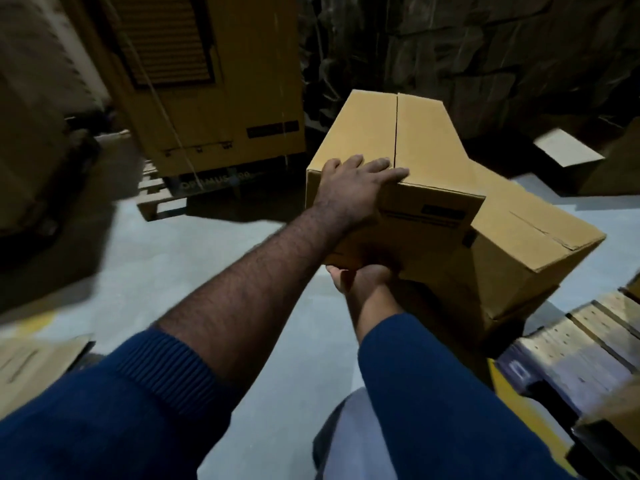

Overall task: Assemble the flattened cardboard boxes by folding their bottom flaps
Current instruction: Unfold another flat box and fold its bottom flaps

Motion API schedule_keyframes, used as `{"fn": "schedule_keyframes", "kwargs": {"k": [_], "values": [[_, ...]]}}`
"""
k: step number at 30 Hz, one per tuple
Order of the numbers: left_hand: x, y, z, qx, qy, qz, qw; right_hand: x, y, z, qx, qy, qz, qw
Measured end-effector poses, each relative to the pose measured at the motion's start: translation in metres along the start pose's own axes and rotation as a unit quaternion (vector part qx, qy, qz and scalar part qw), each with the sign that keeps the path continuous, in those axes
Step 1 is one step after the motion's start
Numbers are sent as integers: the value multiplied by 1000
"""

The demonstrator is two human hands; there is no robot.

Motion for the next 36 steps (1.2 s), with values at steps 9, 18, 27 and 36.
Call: {"fn": "schedule_keyframes", "kwargs": {"k": [9, 18, 27, 36], "values": [[-155, -13, 114, -24, -114, -19, 993, -13, -84, -158, -185, 9, -11, 983], [-321, 80, 169, -151, -278, 65, 947, -23, -245, -215, -297, 144, -45, 943], [-380, 156, 174, -205, -278, 149, 927, -10, -332, -223, -362, 144, -112, 914], [-404, 184, 177, -232, -280, 191, 912, -15, -332, -201, -463, 171, -189, 849]]}}
Point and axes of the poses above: each hand's wrist, its own x-axis towards the middle knuckle, its own y-axis out of the palm, z = x × y, the point moved 2 cm from there along x, towards the middle knuckle, and after that the axes turned 6 degrees about -x, right-handed, at the moved point
